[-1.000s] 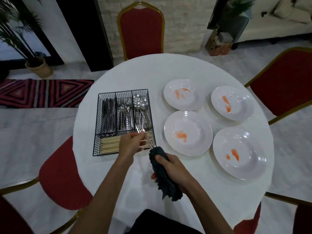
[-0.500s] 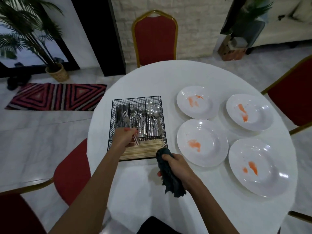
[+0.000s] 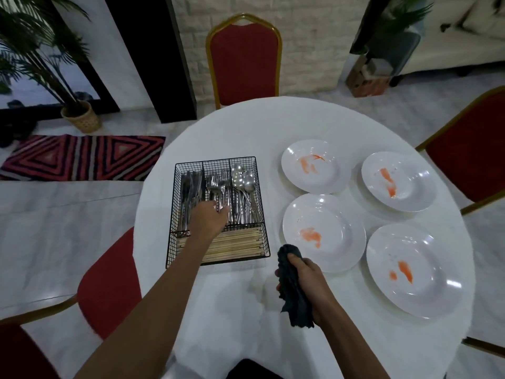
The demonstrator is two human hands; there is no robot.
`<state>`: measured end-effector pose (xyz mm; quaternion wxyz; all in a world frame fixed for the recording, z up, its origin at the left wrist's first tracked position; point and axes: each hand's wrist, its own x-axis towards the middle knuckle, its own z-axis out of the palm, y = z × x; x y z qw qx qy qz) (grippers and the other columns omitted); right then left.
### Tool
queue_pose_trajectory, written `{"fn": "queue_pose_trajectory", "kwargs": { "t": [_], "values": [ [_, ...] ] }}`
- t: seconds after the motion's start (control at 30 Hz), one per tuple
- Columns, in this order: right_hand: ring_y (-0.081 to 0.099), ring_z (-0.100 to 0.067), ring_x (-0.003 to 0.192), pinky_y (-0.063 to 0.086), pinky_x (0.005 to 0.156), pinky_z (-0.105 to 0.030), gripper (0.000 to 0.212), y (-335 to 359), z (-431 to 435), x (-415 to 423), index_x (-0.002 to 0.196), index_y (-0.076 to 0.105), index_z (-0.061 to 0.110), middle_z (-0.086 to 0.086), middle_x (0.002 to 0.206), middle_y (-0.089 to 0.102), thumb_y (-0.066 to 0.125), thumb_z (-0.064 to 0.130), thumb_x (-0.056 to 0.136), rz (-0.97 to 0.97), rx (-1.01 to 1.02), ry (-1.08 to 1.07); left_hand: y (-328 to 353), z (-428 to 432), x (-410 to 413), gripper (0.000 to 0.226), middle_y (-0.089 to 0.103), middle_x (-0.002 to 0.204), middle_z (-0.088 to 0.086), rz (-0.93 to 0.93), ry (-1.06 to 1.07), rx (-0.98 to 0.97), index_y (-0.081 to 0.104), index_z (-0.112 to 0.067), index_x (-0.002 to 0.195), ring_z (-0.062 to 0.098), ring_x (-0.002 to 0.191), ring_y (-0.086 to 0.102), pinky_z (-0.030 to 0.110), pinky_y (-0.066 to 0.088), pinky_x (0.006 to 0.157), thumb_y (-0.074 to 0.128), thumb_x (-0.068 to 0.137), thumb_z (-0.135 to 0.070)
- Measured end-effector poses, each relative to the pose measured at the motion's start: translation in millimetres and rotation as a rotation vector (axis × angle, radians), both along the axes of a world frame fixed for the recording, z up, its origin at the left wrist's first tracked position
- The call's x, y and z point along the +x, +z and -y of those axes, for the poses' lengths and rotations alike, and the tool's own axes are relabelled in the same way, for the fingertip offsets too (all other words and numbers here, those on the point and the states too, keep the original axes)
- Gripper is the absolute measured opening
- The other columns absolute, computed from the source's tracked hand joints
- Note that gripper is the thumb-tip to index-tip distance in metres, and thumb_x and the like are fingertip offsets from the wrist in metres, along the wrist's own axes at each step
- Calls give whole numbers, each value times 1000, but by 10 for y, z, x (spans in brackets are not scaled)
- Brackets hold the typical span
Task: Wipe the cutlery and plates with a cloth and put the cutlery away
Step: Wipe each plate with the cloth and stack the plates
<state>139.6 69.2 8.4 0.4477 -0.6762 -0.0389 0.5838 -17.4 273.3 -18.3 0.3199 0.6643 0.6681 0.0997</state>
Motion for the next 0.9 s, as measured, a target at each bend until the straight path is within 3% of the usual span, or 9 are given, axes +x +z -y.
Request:
{"fn": "queue_pose_trajectory", "kwargs": {
  "t": [0.07,0.17,0.23,0.37,0.43,0.5,0.57,0.8,0.9],
  "values": [
    [65,-28,55,54,47,-32,34,-4,90,70,120,52,-2,-23,94,74,56,28,103,-35,-3,-70,124,324,117,41,72,115,19,65,-3,71,65,3,124,26,91,68,31,51,82,64,96,-27],
    [70,-32,63,55,50,-35,35,-38,240,171,124,50,2,-24,102,74,54,31,104,-81,5,-160,177,903,323,24,76,105,6,222,-57,18,73,-7,115,14,83,66,22,47,78,59,97,-17],
    [74,-35,74,58,57,-41,33,-59,347,289,123,52,4,-23,104,73,52,32,105,-56,24,-198,122,1288,526,21,77,96,2,334,-85,-217,75,-15,105,11,78,71,25,54,74,54,99,-18],
    [74,-35,79,59,70,-50,31,-30,541,570,121,61,10,-16,91,77,51,35,105,-14,70,-237,-144,1673,979,24,73,95,10,458,22,-666,65,-9,101,25,85,75,40,62,83,45,103,-23],
    [71,-32,77,59,73,-52,31,11,626,694,120,64,11,-19,100,75,52,35,105,-33,85,-253,-275,1664,1178,30,73,87,9,485,123,-654,67,-8,95,29,87,74,44,60,85,50,100,-32],
    [71,-30,71,60,75,-56,31,70,715,781,119,66,12,-21,104,72,53,37,104,-31,79,-260,-298,1638,1363,36,73,96,6,502,229,-601,66,-4,107,27,89,71,35,59,77,58,95,-38],
    [68,-35,68,60,62,-50,33,141,838,843,117,68,11,-24,96,71,57,38,102,-20,65,-256,-272,1649,1505,45,61,109,2,506,328,-542,53,-4,121,25,98,62,28,51,75,66,92,-35],
    [59,-31,58,54,52,-40,31,397,1295,1262,103,72,6,-17,78,66,64,36,97,9,66,-218,-514,1838,1557,59,65,122,12,661,437,-495,53,-13,127,27,102,64,48,58,92,64,69,-20],
    [64,-27,64,58,60,-45,23,522,1332,1402,103,74,11,6,69,68,65,31,98,118,92,-168,-293,2002,1456,47,63,117,10,738,542,-421,51,-14,124,30,106,62,52,54,96,59,77,-17]
  ]
}}
